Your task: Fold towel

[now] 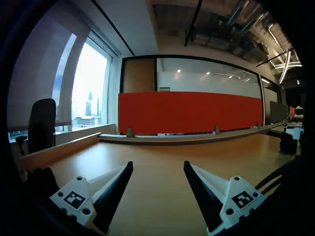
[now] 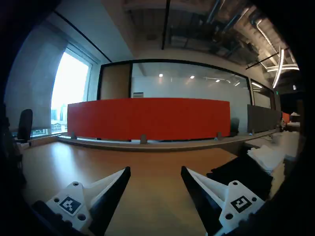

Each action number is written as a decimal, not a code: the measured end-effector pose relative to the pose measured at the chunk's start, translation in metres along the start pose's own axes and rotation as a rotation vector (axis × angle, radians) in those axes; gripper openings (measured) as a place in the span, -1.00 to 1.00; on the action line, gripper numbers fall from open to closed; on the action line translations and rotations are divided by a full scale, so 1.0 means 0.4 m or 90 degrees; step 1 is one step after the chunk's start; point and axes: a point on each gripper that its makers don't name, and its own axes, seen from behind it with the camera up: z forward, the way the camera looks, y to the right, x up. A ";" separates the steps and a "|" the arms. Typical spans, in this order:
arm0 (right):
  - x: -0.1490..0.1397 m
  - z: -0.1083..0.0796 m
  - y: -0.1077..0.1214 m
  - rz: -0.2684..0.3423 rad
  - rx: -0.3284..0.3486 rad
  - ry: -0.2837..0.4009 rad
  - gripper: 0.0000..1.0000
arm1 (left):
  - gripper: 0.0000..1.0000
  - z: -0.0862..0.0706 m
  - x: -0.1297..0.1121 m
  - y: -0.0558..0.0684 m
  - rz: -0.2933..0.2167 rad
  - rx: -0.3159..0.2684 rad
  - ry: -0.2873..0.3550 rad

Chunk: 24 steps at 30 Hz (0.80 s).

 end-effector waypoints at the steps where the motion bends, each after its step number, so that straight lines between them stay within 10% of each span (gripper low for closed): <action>1: -0.003 0.000 0.001 0.001 -0.001 -0.001 0.98 | 0.91 0.000 0.000 0.000 0.000 0.000 0.000; 24: -0.030 -0.006 -0.013 -0.006 0.003 0.004 0.98 | 0.91 0.001 0.000 0.000 0.000 0.000 0.000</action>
